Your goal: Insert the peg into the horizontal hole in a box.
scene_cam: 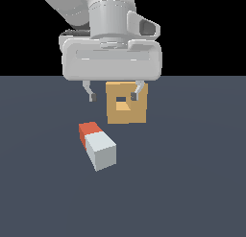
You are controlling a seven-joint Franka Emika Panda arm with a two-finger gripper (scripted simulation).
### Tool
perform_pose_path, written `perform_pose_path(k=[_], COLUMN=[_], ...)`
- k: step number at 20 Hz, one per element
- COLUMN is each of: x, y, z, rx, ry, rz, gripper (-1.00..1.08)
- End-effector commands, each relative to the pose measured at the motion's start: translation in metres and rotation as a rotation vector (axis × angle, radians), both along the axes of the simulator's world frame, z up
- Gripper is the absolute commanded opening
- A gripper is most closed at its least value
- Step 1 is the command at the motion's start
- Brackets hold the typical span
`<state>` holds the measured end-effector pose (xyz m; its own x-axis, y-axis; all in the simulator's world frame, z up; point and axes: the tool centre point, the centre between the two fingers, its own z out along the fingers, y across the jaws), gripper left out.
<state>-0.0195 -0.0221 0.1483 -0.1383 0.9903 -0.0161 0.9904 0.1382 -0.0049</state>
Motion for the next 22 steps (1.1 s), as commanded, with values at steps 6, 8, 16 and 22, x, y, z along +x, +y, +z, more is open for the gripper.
perform_pose_path(k=[6,8,16,22], x=[-0.016,-0.020,-0.030,-0.033], y=[-0.010,-0.013,-0.023,-0.028], z=[-0.031,-0.040,-0.065,-0.074], rx=[0.008,0.010,0.016,0.018], ry=[0.000,0.000,0.000,0.000], rz=[0.167,0.211,0.341,0.389], gripper=[1.00,1.00,1.00,1.00])
